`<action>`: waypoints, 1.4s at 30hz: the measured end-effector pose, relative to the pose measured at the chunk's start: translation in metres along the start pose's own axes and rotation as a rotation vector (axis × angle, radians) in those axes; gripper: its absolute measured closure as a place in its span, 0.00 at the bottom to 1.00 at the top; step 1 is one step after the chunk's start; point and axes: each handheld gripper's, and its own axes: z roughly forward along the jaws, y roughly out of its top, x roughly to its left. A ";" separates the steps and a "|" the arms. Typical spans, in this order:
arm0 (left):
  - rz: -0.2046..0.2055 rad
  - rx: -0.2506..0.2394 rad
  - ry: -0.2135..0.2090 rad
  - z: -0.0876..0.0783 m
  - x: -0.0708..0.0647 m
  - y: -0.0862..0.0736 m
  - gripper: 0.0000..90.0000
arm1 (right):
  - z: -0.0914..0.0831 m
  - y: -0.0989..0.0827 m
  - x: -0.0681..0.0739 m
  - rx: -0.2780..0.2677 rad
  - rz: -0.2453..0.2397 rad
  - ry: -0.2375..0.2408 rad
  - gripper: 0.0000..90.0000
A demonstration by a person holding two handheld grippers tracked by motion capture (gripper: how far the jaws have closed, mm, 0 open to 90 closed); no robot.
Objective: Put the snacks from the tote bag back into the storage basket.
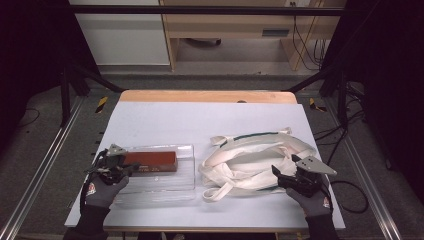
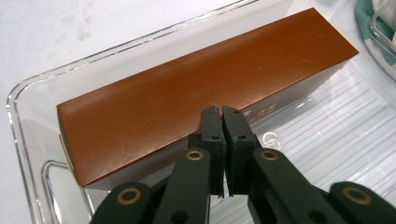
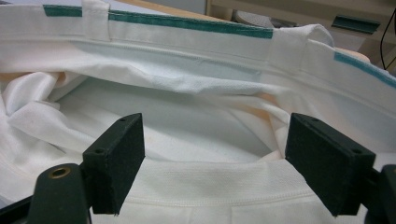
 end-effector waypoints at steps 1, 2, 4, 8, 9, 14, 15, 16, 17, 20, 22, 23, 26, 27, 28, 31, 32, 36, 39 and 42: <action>0.002 0.000 0.001 0.000 -0.001 0.000 0.97 | 0.000 0.000 0.000 0.000 0.000 0.000 0.23; 0.003 -0.002 -0.001 0.001 -0.001 0.000 0.97 | 0.000 0.000 0.000 -0.001 -0.002 -0.001 0.23; 0.005 -0.004 -0.001 0.001 -0.002 0.000 0.97 | 0.000 0.000 0.000 -0.001 -0.001 0.000 0.23; 0.004 -0.011 0.001 0.002 -0.002 0.001 0.97 | 0.000 0.000 0.000 -0.003 -0.003 0.000 0.23; 0.003 -0.014 0.000 0.002 -0.002 0.001 0.97 | 0.000 0.000 0.000 -0.003 -0.003 0.000 0.23; 0.006 -0.026 -0.013 0.004 -0.003 0.001 0.97 | 0.000 0.000 0.000 -0.001 -0.002 -0.001 0.23; 0.006 -0.027 -0.014 0.004 -0.003 0.001 0.97 | 0.000 0.000 0.000 -0.001 -0.002 -0.001 0.23; 0.005 -0.030 -0.017 0.004 -0.003 0.001 0.96 | 0.000 0.000 0.000 -0.001 -0.002 0.000 0.23; 0.006 -0.032 -0.017 0.004 -0.003 0.000 0.95 | 0.000 0.000 0.000 0.000 0.001 0.002 0.23; 0.024 -0.050 -0.009 0.001 -0.003 0.001 0.90 | 0.000 0.000 0.000 -0.005 -0.005 0.001 0.23; 0.021 -0.084 -0.015 -0.007 -0.003 0.001 0.90 | -0.001 0.000 0.000 -0.008 -0.003 0.001 0.23; 0.018 -0.094 -0.013 -0.011 -0.002 0.001 0.90 | -0.001 0.001 0.000 -0.010 0.000 0.002 0.23; 0.010 -0.134 -0.017 -0.020 0.001 0.001 0.90 | -0.002 0.001 0.000 -0.013 0.000 0.000 0.23; 0.008 -0.149 -0.020 -0.022 0.001 0.001 0.90 | -0.002 0.001 0.000 -0.015 0.001 0.000 0.23; 0.012 -0.165 -0.022 -0.025 0.002 0.001 0.89 | -0.002 0.001 0.000 -0.015 0.002 0.001 0.23; 0.018 -0.215 -0.024 -0.031 0.004 0.000 0.84 | -0.003 0.002 0.000 -0.024 0.002 -0.002 0.23; 0.026 -0.234 -0.021 -0.032 0.005 -0.001 0.81 | -0.004 0.002 -0.001 -0.027 0.003 -0.003 0.23; 0.020 -0.310 -0.006 -0.039 0.013 -0.004 0.63 | -0.007 0.004 -0.003 -0.045 0.017 -0.012 0.22; 0.019 -0.352 0.025 -0.043 0.020 -0.008 0.49 | -0.008 0.004 -0.004 -0.048 0.025 -0.021 0.21; 0.001 -0.377 0.026 -0.046 0.029 -0.012 0.39 | -0.009 0.004 -0.006 -0.047 0.031 -0.030 0.20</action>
